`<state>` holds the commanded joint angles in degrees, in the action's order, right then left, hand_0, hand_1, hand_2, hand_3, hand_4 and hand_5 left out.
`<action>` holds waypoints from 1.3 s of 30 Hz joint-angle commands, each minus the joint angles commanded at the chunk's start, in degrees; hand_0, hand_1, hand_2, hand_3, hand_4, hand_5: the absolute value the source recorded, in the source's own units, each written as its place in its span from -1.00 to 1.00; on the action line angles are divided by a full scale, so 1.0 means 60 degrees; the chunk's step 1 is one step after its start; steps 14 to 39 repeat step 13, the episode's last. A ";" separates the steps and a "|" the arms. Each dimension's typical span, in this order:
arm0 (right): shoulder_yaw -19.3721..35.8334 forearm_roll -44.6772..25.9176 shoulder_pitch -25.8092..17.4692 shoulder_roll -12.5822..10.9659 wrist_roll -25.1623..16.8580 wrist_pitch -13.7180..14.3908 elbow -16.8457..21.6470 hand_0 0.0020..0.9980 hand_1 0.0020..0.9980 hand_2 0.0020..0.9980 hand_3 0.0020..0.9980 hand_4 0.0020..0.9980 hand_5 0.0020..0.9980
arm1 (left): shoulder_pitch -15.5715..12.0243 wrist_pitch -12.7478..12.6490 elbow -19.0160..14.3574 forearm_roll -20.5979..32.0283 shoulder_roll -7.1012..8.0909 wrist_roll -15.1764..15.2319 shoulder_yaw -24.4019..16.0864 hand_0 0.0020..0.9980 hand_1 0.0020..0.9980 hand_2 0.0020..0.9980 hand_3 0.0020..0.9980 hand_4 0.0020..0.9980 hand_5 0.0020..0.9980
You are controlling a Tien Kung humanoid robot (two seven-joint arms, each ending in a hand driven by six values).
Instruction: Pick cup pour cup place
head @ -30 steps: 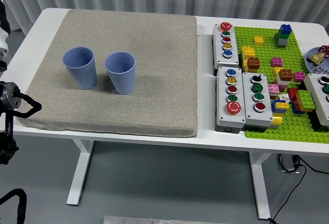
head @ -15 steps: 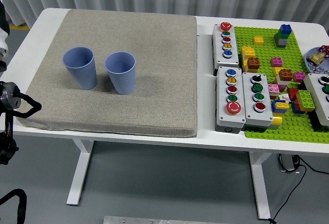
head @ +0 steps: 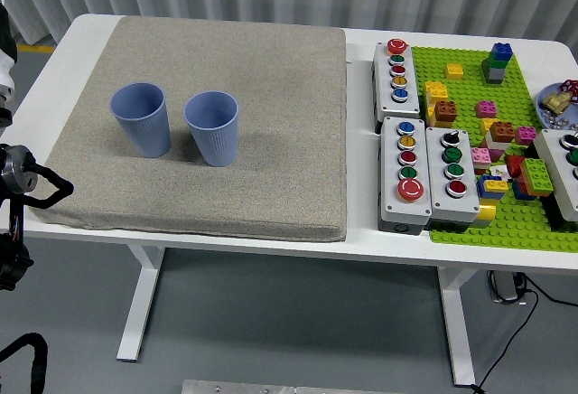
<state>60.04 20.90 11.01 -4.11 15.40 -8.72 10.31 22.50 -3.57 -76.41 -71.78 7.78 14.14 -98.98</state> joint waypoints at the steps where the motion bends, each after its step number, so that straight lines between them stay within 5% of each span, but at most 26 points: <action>1: 0.0024 0.0010 -0.0007 0.0008 0.0000 0.0001 0.0000 0.50 0.43 0.53 0.23 -0.61 -0.66 | -0.0003 -0.0001 0.0000 -0.0001 0.0000 -0.0001 0.0013 0.93 0.87 1.00 1.00 0.75 1.00; 39: 0.0239 -0.0147 -0.0093 0.0040 0.0124 -0.0178 0.0000 0.51 0.46 0.56 0.25 -0.61 -0.67 | -0.0066 -0.0007 -0.0007 -0.0003 -0.0010 -0.0031 0.0040 0.93 0.87 1.00 1.00 0.75 1.00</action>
